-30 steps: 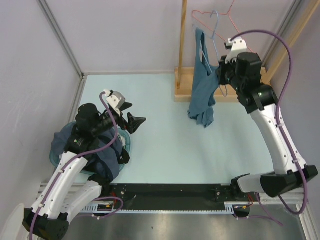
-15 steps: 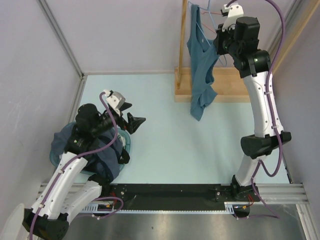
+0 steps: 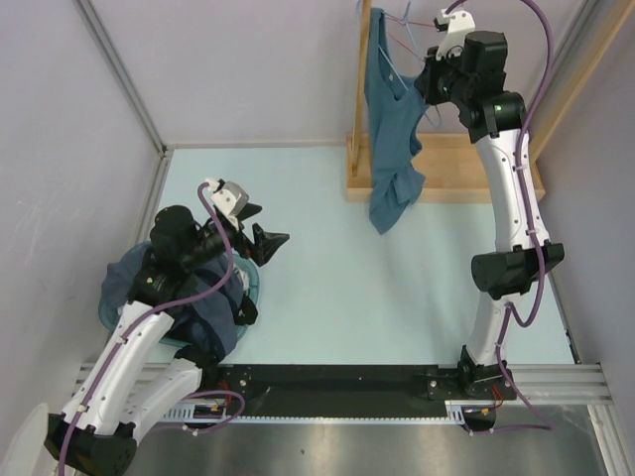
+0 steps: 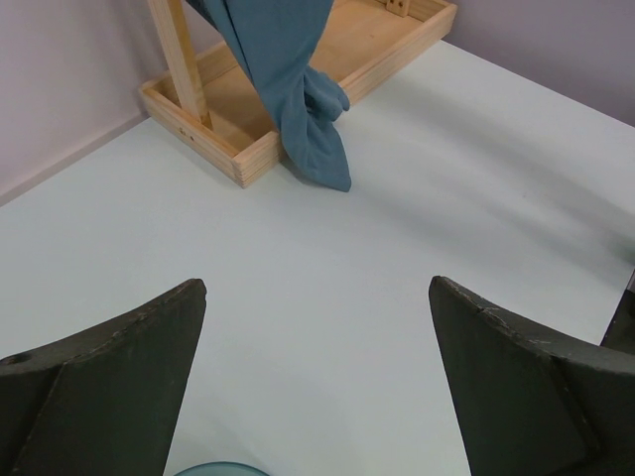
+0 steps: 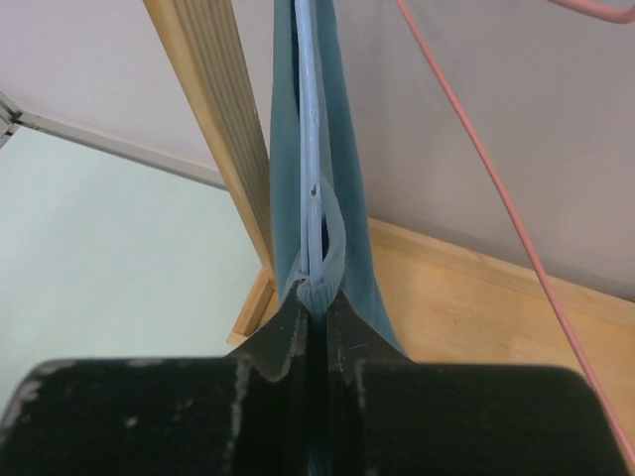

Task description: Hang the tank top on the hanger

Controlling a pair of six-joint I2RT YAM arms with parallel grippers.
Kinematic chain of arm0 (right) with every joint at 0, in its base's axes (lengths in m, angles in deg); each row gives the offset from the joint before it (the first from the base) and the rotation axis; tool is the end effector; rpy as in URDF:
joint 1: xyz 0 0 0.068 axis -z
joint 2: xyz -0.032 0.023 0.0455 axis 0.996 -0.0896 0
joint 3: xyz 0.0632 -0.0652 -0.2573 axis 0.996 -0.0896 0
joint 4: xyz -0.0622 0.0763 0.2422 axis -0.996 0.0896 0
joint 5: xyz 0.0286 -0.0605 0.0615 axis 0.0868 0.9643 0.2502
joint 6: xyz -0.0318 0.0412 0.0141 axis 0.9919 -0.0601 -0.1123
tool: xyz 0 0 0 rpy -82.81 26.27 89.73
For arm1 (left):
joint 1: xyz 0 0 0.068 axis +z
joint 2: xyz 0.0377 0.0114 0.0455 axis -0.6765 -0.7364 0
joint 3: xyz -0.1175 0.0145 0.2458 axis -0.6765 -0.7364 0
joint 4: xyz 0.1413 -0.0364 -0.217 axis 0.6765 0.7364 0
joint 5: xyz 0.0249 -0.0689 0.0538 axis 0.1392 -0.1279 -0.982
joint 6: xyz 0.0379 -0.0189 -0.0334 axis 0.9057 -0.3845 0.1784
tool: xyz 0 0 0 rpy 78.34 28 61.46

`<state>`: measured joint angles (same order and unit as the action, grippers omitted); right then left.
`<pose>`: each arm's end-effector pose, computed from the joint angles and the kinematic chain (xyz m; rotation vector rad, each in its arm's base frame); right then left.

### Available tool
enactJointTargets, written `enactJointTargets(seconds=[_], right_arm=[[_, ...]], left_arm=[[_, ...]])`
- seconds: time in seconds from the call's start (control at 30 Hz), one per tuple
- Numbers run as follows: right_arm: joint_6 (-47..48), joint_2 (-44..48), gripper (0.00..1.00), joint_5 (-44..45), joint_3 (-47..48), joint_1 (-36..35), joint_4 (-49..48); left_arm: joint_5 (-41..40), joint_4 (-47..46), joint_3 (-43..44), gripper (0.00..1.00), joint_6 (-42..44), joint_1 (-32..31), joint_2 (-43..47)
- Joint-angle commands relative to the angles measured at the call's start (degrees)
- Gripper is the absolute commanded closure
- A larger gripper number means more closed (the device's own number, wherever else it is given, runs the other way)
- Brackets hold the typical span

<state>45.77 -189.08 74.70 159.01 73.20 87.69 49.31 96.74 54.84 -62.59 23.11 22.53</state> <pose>0.3982 0.0877 0.5075 -0.3637 1.7682 0.2220 0.1641 -0.0770 0.3664 0.7105 1.5931 -0.6670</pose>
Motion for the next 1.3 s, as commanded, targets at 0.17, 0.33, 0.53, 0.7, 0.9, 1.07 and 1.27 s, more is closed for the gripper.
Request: enactJointTargets(seconds=[0.17,0.33,0.53,0.7,0.9,1.07,1.27], right_arm=[[-3.4,-2.4,1.0,-4.1,5.1,1.2,-6.8],[-4.2,-4.3,1.0,-6.0,6.3,1.6,-7.0],[-4.5,-5.6,1.0,-8.0,6.2,2.0,-6.1],[-4.5,-4.2,1.0,-8.6,2.8,2.0,-5.0],[-4.4,0.5,0.98,-8.2,-4.4,2.0,-6.2],[-3.9,2.4,0.47,-6.9,-4.4,2.0,-5.1],[-3.2,5.2,0.06,-5.9,-4.6,2.0,-4.1]], left_arm=[[-0.3,-0.6,-0.2,0.0,0.4,0.4,0.8],[-0.4,-0.6,-0.2,0.0,0.5,0.4,0.7],[-0.3,-0.6,-0.2,0.01,0.4,0.4,0.7],[-0.2,-0.6,-0.2,0.01,0.4,0.4,0.7],[0.2,-0.6,-0.2,0.01,0.2,0.3,0.6],[0.4,-0.6,-0.2,0.01,0.1,0.4,0.4],[0.5,-0.5,-0.2,0.01,0.0,0.4,0.4]])
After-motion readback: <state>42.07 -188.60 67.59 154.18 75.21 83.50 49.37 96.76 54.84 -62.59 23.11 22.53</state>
